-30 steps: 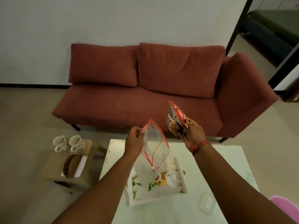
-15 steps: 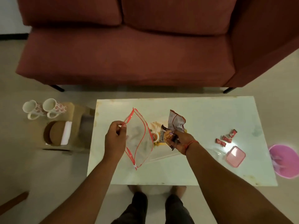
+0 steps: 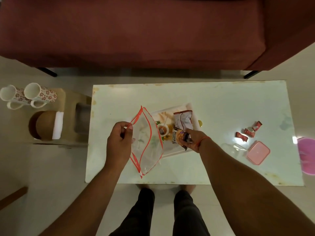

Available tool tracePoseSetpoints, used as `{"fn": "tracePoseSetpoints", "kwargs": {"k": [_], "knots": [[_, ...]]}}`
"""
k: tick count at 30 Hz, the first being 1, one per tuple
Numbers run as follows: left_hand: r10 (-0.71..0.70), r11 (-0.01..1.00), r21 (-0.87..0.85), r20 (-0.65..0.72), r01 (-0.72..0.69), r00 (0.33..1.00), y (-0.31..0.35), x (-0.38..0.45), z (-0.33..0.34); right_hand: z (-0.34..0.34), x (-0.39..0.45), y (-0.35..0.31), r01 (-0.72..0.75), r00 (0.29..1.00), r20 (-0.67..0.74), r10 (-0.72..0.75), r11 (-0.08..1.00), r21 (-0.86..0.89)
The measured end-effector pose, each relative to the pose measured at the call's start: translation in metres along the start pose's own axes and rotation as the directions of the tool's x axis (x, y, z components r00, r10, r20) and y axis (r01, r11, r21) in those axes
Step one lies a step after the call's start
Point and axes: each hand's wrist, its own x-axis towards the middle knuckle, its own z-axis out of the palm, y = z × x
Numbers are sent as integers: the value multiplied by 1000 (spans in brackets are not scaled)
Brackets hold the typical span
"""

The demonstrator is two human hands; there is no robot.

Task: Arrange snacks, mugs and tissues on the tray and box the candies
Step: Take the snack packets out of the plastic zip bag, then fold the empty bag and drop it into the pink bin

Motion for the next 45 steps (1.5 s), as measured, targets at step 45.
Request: {"fn": "tracePoseSetpoints", "kwargs": {"k": [45], "knots": [[382, 873, -462, 448, -157, 808, 224, -175, -28, -68, -465, -95, 964, 249, 198, -948, 262, 38]]}}
